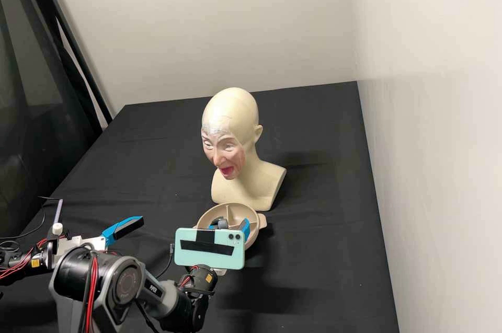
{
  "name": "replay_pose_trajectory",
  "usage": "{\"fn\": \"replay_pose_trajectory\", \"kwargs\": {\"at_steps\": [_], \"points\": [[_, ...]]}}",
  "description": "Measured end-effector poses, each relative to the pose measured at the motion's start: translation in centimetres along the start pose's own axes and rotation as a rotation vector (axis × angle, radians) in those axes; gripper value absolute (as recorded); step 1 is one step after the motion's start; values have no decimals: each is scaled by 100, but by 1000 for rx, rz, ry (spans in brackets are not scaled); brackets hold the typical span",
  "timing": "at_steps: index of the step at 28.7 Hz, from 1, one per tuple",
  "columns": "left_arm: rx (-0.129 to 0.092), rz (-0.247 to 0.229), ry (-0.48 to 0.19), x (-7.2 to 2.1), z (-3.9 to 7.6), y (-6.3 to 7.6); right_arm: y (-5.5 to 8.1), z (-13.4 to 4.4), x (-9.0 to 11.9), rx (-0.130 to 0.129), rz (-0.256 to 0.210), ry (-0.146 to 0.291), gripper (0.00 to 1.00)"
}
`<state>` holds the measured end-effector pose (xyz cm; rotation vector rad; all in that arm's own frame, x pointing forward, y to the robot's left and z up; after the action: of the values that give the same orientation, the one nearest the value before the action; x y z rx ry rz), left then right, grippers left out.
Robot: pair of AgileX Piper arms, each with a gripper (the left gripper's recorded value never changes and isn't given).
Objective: Feed the grandma with a spoon
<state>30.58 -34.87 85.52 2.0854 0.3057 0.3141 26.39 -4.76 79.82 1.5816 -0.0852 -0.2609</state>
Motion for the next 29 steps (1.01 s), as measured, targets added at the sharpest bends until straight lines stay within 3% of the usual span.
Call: {"fn": "replay_pose_trajectory", "kwargs": {"at_steps": [10,14,29], "points": [[-4,-4,-16,-1,51,-11,-103,113,83,1,-41,-39,0],[-3,-1,-21,6,68,-4,-108,126,143,-21,-36,-33,0],[-1,7,-33,28,106,13,-88,82,269,-12,-17,-31,0]]}}
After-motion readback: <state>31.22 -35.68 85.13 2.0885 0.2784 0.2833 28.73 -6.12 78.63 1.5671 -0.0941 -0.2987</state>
